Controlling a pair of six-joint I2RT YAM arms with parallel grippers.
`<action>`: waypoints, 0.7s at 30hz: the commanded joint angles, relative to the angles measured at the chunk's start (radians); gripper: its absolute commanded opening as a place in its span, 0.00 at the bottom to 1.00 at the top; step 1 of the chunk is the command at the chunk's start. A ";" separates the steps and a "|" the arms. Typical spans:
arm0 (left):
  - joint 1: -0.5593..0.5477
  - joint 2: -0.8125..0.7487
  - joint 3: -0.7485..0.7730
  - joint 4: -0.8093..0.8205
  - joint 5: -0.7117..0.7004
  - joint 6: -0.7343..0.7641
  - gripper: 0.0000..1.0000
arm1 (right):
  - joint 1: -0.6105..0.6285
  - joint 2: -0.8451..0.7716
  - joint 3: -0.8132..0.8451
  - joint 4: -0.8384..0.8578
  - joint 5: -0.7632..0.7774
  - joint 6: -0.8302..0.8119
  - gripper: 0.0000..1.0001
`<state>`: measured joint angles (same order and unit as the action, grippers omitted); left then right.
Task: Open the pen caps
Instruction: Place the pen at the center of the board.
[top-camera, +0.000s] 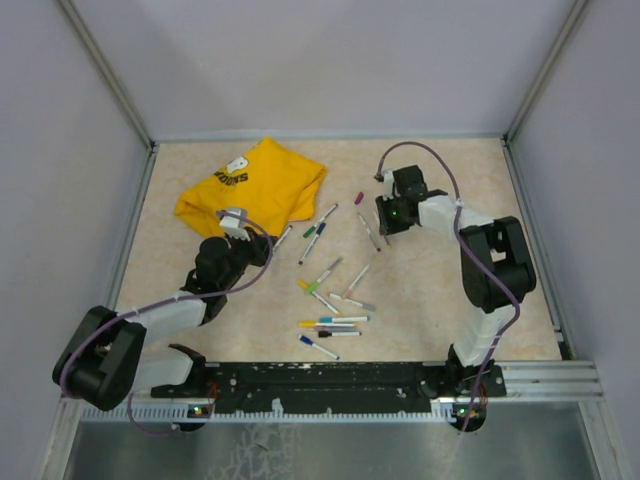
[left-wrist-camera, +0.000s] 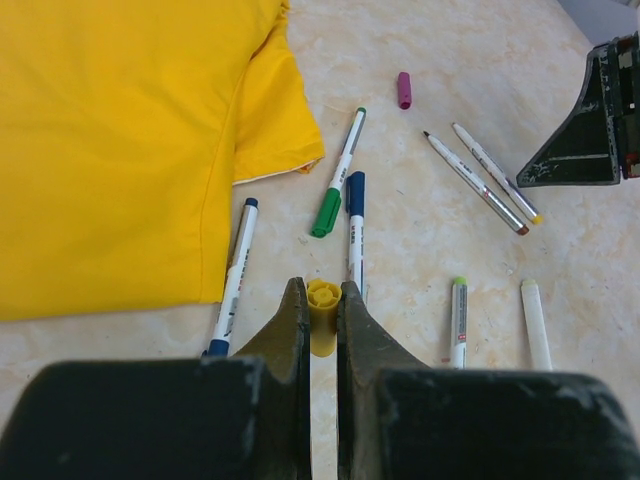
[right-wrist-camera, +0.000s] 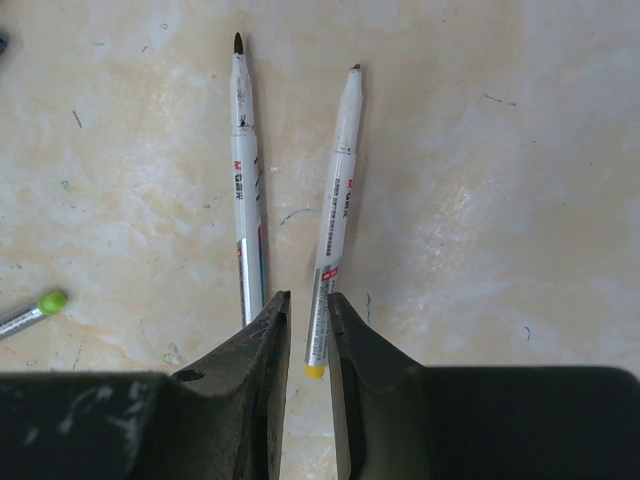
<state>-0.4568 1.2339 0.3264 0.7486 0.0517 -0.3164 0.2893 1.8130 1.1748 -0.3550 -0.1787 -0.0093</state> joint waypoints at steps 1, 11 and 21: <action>-0.005 -0.009 0.011 0.031 -0.001 0.019 0.00 | -0.011 -0.075 0.032 0.010 -0.016 -0.025 0.22; -0.062 0.185 0.218 0.056 0.174 -0.106 0.00 | -0.055 -0.215 0.010 0.010 -0.205 -0.095 0.22; -0.221 0.571 0.727 -0.256 0.118 -0.137 0.00 | -0.143 -0.277 -0.013 0.039 -0.278 -0.071 0.22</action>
<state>-0.6422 1.6932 0.8906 0.6567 0.1806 -0.4202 0.1699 1.5833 1.1717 -0.3550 -0.4137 -0.0845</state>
